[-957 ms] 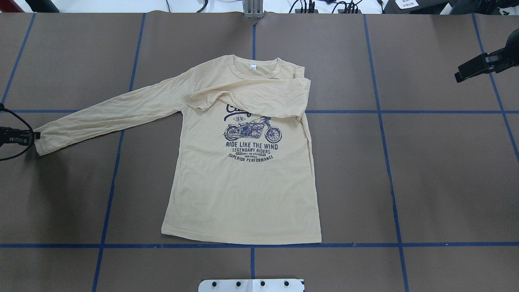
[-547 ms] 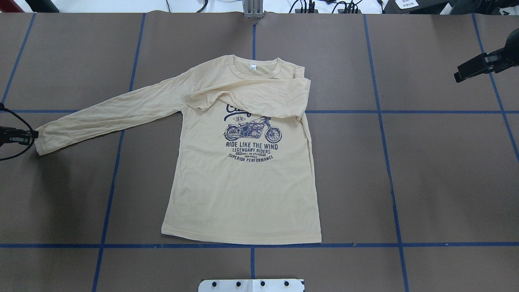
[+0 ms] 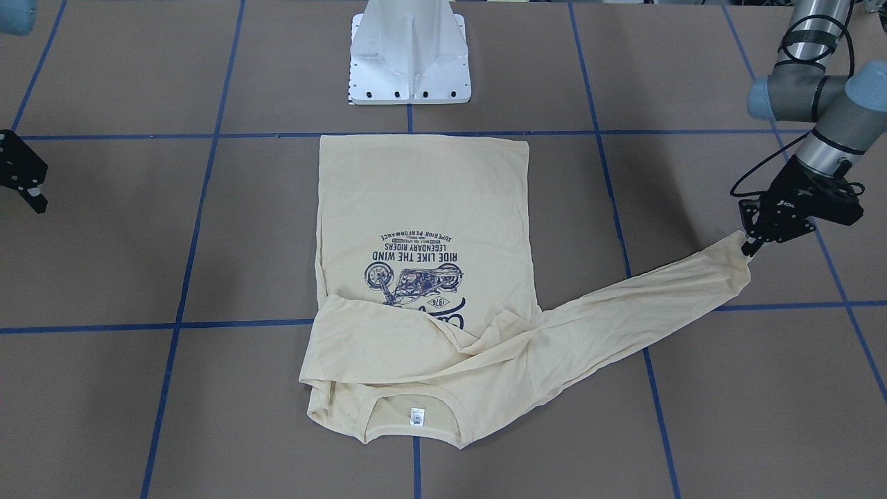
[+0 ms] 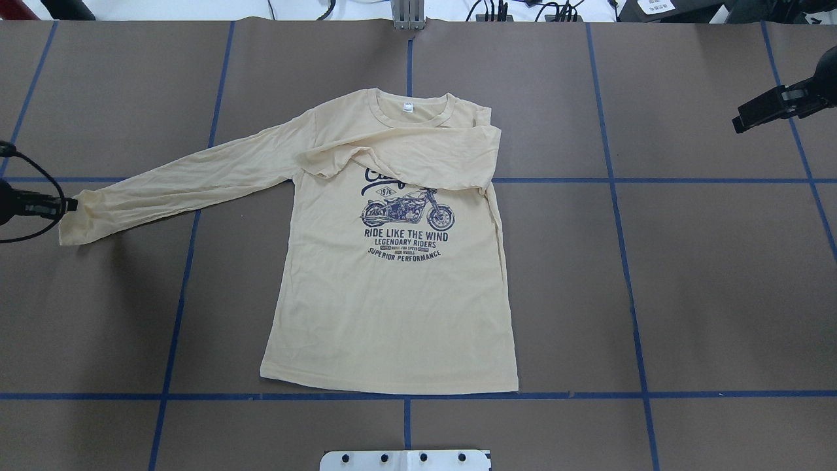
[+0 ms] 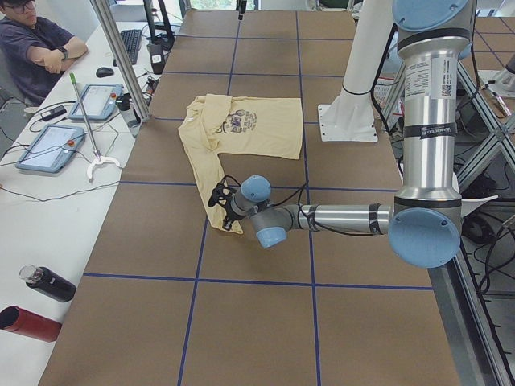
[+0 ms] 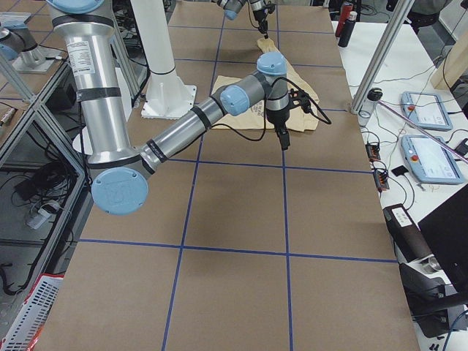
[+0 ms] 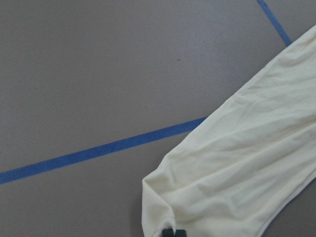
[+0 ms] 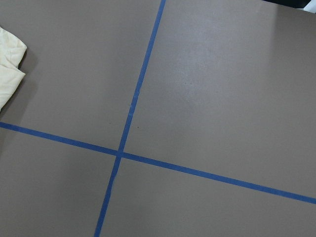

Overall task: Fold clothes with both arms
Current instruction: 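Grasp the cuff of the other sleeve with the left gripper, then fold the held sleeve across the shirt toward the collar with the left gripper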

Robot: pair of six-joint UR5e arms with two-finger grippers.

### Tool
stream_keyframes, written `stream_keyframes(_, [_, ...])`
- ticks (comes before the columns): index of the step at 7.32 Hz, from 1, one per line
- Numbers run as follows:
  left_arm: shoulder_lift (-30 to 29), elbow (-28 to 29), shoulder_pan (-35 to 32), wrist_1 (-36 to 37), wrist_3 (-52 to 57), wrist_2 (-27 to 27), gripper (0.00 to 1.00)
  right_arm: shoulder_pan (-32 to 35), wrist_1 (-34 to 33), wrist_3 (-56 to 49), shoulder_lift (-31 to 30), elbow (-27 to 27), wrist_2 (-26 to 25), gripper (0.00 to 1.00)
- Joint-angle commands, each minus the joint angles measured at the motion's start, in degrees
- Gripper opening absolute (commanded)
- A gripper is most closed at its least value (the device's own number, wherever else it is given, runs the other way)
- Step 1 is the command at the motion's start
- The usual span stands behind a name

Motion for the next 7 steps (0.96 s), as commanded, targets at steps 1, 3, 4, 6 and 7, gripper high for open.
stream_keyframes(1, [-7.82, -12.57, -0.28, 24.23, -0.17, 0.26, 0.00, -0.04, -0.09, 0.02, -0.03, -0.14, 0.07, 1.00])
stream_keyframes(3, [-21.69, -13.31, 0.24, 41.05, -0.96, 0.26, 0.00, -0.04, -0.09, 0.45, -0.03, -0.14, 0.07, 1.00])
stream_keyframes(4, [-28.37, -12.70, 1.20, 48.09, -3.13, 0.26, 0.00, -0.04, -0.09, 1.07, -0.03, -0.14, 0.07, 1.00])
stream_keyframes(6, [-38.32, -9.03, 6.03, 52.38, -11.38, 0.34, 0.00, -0.04, -0.09, 1.34, -0.03, -0.41, 0.07, 1.00])
stream_keyframes(7, [-44.20, -4.57, 7.70, 52.38, -14.72, 0.43, 0.00, -0.04, -0.09, 1.34, 0.06, -0.58, 0.07, 1.00])
